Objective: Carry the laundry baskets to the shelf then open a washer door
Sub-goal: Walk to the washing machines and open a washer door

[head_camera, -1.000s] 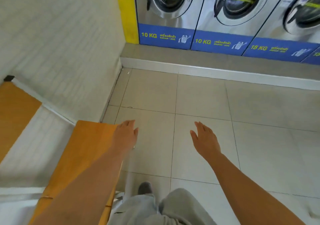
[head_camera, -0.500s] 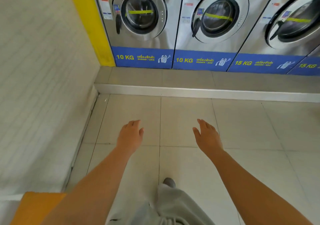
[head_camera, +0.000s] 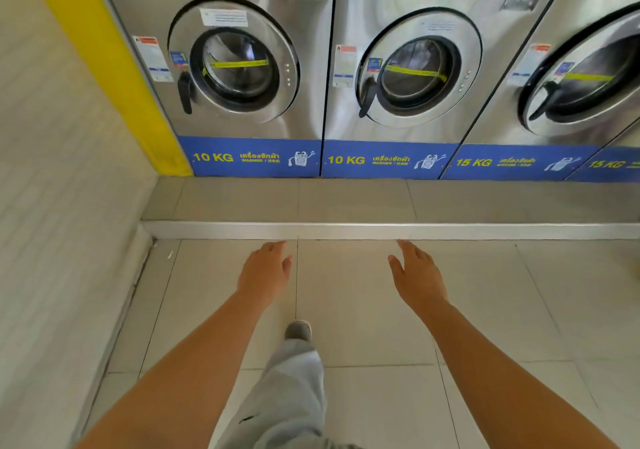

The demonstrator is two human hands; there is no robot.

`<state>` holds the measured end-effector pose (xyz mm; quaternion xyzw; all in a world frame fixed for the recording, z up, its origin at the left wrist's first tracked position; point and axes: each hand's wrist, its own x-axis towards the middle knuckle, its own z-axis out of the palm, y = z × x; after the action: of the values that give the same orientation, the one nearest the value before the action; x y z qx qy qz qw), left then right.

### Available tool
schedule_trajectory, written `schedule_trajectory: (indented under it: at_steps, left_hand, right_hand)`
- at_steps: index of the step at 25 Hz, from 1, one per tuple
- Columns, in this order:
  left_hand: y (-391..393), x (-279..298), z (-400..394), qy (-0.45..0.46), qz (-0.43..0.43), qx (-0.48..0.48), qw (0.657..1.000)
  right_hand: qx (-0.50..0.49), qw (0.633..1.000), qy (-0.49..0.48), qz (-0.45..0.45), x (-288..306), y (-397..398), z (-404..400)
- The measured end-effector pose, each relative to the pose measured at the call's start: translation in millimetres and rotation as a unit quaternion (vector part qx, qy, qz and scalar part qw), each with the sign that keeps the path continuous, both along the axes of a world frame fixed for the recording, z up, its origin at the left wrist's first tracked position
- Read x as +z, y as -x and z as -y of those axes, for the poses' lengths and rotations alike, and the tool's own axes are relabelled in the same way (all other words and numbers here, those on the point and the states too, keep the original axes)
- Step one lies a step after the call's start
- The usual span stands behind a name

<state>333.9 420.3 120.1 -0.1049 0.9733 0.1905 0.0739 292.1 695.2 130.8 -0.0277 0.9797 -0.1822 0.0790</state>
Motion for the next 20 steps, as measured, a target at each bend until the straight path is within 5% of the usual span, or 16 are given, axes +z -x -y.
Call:
schedule_trajectory:
  at_steps: [9,20]
  left_hand:
    - [268,31,-1,-0.041,-0.012,-0.029,0.999]
    - [501,42,-67,-0.082,-0.022,-0.005,0.996]
  right_hand:
    - [-0.046,0.998,0.036,-0.033,26,238,17]
    - [0.003,0.999,0.039,-0.032,32,507,-28]
